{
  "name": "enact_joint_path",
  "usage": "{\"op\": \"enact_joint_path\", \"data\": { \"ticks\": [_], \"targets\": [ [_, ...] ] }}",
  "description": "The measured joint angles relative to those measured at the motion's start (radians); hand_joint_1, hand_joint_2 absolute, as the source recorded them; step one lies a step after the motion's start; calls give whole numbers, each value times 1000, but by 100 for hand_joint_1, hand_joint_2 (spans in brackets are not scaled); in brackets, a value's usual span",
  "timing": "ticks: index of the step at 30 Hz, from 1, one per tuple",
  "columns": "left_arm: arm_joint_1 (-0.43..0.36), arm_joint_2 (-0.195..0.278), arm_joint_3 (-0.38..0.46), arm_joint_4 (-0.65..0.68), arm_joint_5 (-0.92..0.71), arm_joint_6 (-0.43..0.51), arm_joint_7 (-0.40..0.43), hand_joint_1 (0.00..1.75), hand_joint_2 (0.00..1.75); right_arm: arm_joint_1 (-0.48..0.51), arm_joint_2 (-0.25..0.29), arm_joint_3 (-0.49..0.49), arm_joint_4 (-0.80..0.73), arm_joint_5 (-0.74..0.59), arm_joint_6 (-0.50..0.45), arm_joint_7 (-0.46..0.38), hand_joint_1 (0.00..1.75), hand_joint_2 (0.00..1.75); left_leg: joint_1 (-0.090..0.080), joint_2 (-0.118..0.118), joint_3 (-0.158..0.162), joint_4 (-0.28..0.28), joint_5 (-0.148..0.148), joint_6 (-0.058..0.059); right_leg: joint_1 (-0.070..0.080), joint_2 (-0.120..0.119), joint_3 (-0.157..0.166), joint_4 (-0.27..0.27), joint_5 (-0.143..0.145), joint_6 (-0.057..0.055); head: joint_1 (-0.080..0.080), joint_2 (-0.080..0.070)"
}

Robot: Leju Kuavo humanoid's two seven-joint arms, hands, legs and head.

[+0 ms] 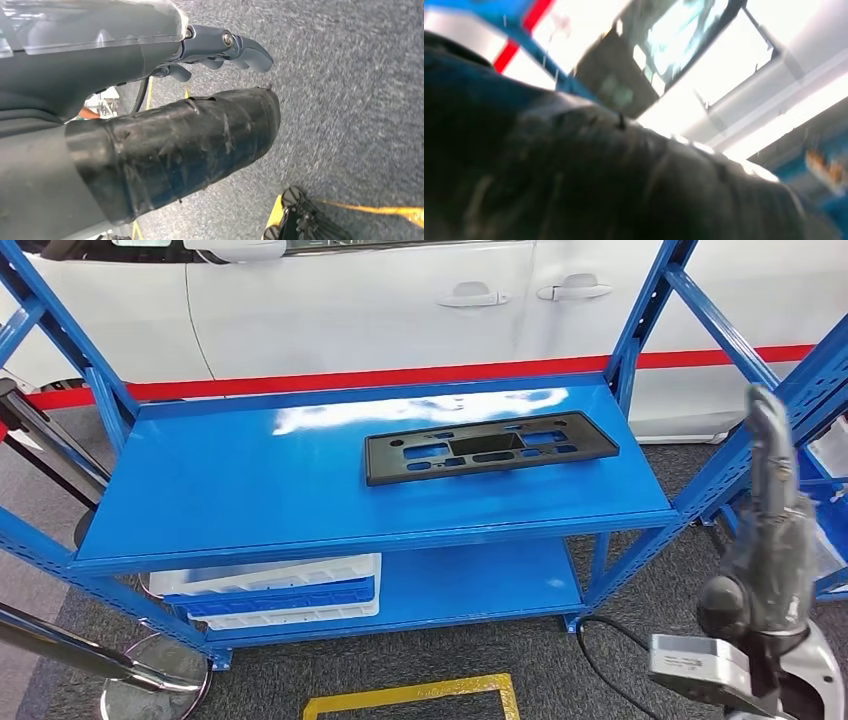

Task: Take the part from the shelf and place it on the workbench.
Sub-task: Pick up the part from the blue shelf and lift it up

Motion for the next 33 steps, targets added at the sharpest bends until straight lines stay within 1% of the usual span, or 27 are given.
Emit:
{"op": "enact_joint_path", "data": {
  "ticks": [2, 4, 7, 9, 15, 19, 23, 30, 33],
  "targets": [
    [-2, 4, 0, 0, -2, -16, -3, 0, 0, -52, 1, 45, 30, -23, 52, 10, 0, 0, 0, 0, -1, 0, 0, -1, 0, 0, 0, 0, 0, 0, 0, 0],
    [-2, 9, 0, 0, -5, -32, -8, 0, 0, -133, 6, 108, 75, -54, 107, 25, 0, 0, 1, 1, -4, 0, 1, -1, 0, 1, -1, 1, 1, -2, 0, 0],
    [-7, 17, 0, 0, -14, -55, -11, 0, 0, -259, 29, 222, 155, -105, 192, 55, 0, 0, 1, 2, -2, 0, 2, -3, 1, 2, -3, 1, 2, -3, 0, 0],
    [-7, 22, 0, 0, -20, -66, -14, 0, 0, -322, 48, 298, 208, -110, 232, 80, 0, 0, 2, 1, -2, 0, 4, -4, 1, 1, -4, 2, 3, -4, 0, 0],
    [-6, 31, -1, 0, -36, -106, -20, 0, 0, -473, 102, 452, 355, -86, 291, 149, 0, 0, 2, 0, -5, 0, 5, -5, 1, 1, -8, 3, 3, -5, 0, 0],
    [-5, 32, -2, 0, -43, -115, -25, 0, 0, -548, 136, 528, 455, -76, 301, 171, 0, 0, 2, 0, -5, 0, 5, -5, 1, 1, -9, 3, 3, -5, 0, 0],
    [-3, 34, -2, 0, -44, -119, -27, 0, 0, -579, 157, 562, 514, -68, 300, 175, 0, 175, 2, 0, -6, 0, 5, -5, 1, 1, -9, 3, 3, -5, 0, 0],
    [-2, 37, -5, 0, -54, -134, -34, 0, 0, -640, 178, 601, 634, -28, 309, 184, 0, 175, 2, 0, -6, 0, 5, -5, 1, 1, -10, 3, 4, -5, 0, 0],
    [-1, 37, -5, 0, -55, -135, -34, 0, 0, -659, 184, 621, 687, 23, 312, 178, 0, 175, 2, 0, -6, 0, 5, -5, 1, 1, -10, 3, 4, -5, 0, 0]
  ]
}}
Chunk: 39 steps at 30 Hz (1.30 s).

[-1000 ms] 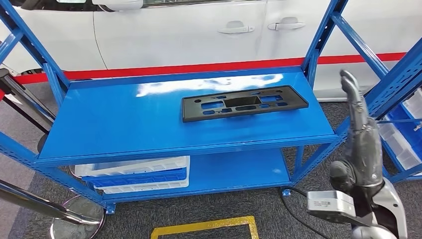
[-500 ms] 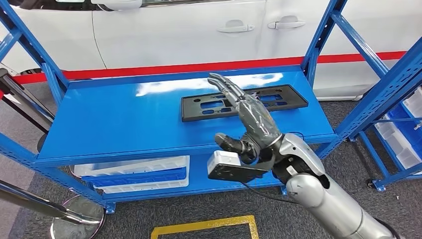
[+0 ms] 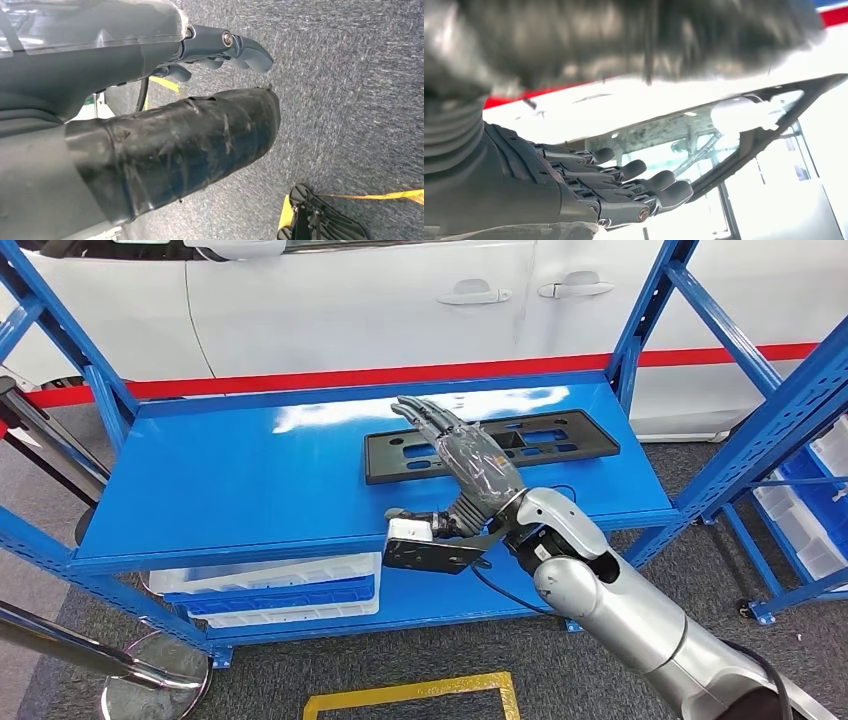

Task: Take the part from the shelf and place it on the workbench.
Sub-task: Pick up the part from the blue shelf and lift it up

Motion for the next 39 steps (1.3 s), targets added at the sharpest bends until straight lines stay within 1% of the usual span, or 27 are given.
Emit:
{"op": "enact_joint_path", "data": {
  "ticks": [3, 7, 10, 13, 18, 23, 25, 26, 29, 31, 35, 39],
  "targets": [
    [0, 1, 0, 0, -2, 0, -3, 0, 0, -15, 6, 26, 50, 92, -5, -4, 0, 175, 0, 0, 0, 0, 0, 0, 0, 0, 0, 0, 0, 0, 0, 0],
    [0, 2, -3, 0, -11, 1, -16, 0, 0, -35, 19, 70, 136, 279, -35, -5, 0, 175, 0, 0, 0, 0, 0, 0, 0, 0, 0, 0, 0, 0, 0, 0],
    [1, 2, -5, 0, -18, 0, -25, 0, 0, -48, 29, 87, 208, 357, -69, -14, 0, 175, 0, 0, 0, 0, 0, 0, 0, 0, 0, 0, 0, 0, 0, 0],
    [1, 2, -10, 0, -21, -2, -30, 0, 0, -57, 38, 97, 275, 374, -88, -27, 0, 175, 0, 0, 0, 0, 0, 0, 0, 0, 0, 0, 0, 0, 0, 0],
    [2, 4, -17, 0, -25, -8, -33, 0, 0, -70, 52, 110, 375, 377, -95, -40, 0, 175, 0, 0, 0, 0, 0, 0, 0, 0, 0, 0, 0, 0, 0, 0],
    [4, 5, -28, 0, -35, -13, -38, 0, 0, -82, 70, 116, 517, 381, -159, -85, 0, 175, 0, 0, 0, 0, 0, 0, 0, 0, 0, 0, 0, 0, 0, 0],
    [5, 5, -29, 0, -32, -9, -34, 0, 0, -86, 78, 116, 561, 384, -167, -92, 0, 175, 0, 0, 0, 0, 0, 0, 0, 0, 0, 0, 0, 0, 0, 0],
    [5, 5, -29, 0, -28, -6, -31, 0, 0, -88, 81, 116, 575, 387, -151, -83, 0, 175, 0, 0, 0, 0, 0, 0, 0, 0, -1, 0, 0, 0, 0, 0],
    [5, 6, -29, 0, -19, 3, -24, 0, 0, -90, 88, 118, 576, 399, -54, -15, 0, 175, 0, 0, 0, 0, 0, 0, 0, 0, -1, 0, 1, 0, 0, 0],
    [6, 6, -29, 0, -17, 4, -24, 0, 0, -93, 93, 119, 572, 403, -17, 20, 0, 175, 0, 1, 0, 0, 0, 0, 0, 0, -1, 0, 1, 0, 0, 0],
    [6, 7, -29, 0, -17, 4, -27, 0, 0, -114, 101, 119, 579, 405, -11, 42, 0, 175, 0, 1, 0, 0, 1, -1, 0, 1, -1, 0, 1, -1, 0, 0],
    [6, 8, -29, 0, -19, 4, -29, 0, 0, -130, 106, 119, 601, 405, -38, 55, 0, 175, 0, 1, 0, 0, 1, -1, 0, 1, -1, 0, 1, -1, 0, 0]
  ]
}}
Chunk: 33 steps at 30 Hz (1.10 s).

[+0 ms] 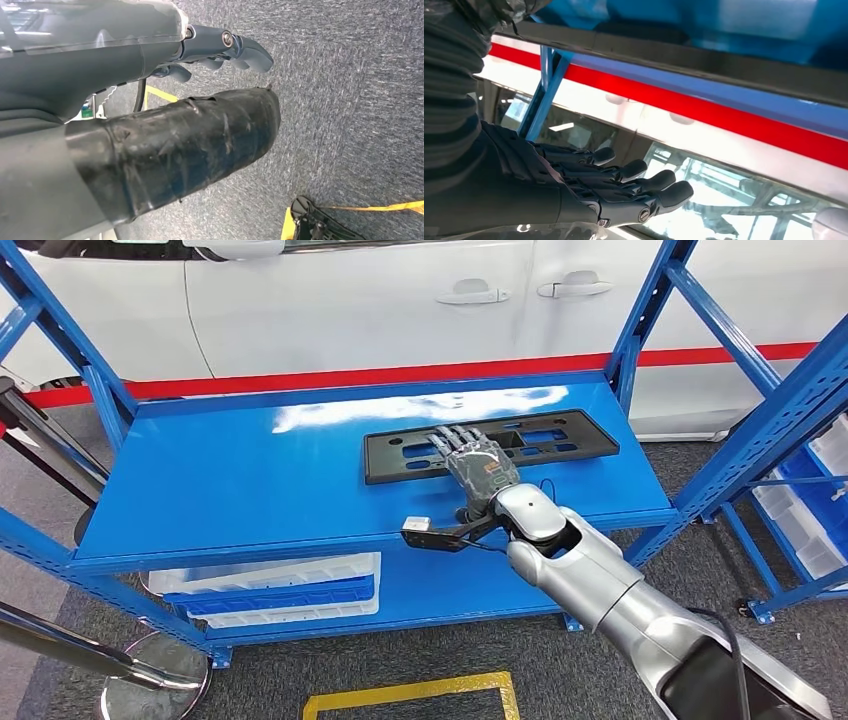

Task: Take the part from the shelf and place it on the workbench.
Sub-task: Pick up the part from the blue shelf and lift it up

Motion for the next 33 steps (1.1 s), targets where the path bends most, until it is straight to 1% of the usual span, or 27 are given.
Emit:
{"op": "enact_joint_path", "data": {
  "ticks": [6, 9, 21, 33],
  "targets": [
    [2, 0, 0, 0, -6, 0, 2, 0, 0, -27, 6, -22, 76, -14, -110, 14, 0, 175, 0, 0, 0, 0, 0, 0, 0, 0, 0, 0, 0, 0, 0, 0],
    [2, 0, 0, 0, -7, 0, 3, 0, 0, -38, 9, -37, 108, -23, -132, 16, 0, 175, 0, 0, 0, 0, 0, 0, 0, 0, 0, 0, 0, 0, 0, 0],
    [2, 0, -4, 3, -12, -3, 13, 0, 0, -54, 40, -57, 229, -13, -96, 13, 0, 175, 0, 0, 0, 0, 0, 0, 0, 0, 0, 0, 0, 0, 0, 0],
    [2, 0, -4, 3, -10, -4, 16, 0, 0, -54, 75, -57, 293, -8, -69, 1, 0, 175, 0, 1, 0, 0, 0, 0, 0, 1, 0, 0, 0, 0, 0, 0]
  ]
}}
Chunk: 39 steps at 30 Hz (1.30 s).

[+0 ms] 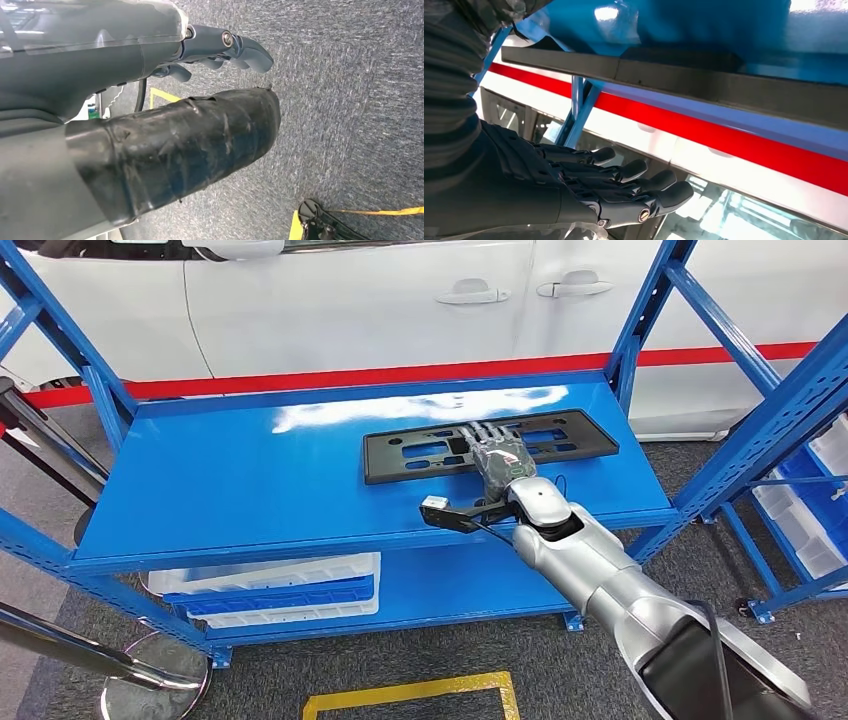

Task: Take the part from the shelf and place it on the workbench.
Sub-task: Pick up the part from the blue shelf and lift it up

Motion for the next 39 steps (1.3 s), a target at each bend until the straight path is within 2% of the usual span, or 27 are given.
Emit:
{"op": "enact_joint_path", "data": {
  "ticks": [18, 36, 39],
  "targets": [
    [0, 0, 0, 0, -2, -16, -10, 0, 0, 0, 48, 4, 62, -1, -4, -19, 0, 175, 0, 0, 0, 0, 0, 0, 0, 0, 0, 0, 0, 0, 0, 0],
    [1, 0, -1, 0, 2, -14, -14, 0, 0, -2, 71, 10, 94, -1, -1, -24, 0, 175, 0, 0, 0, 0, 0, 0, 0, 0, 0, 0, 0, 0, 0, 0],
    [1, 0, -1, 0, 6, -13, -14, 0, 0, -3, 74, 11, 94, -1, 0, -24, 0, 175, -2, 0, -3, 7, -1, 4, -3, 2, -1, -3, 3, 4, 0, 0]
  ]
}}
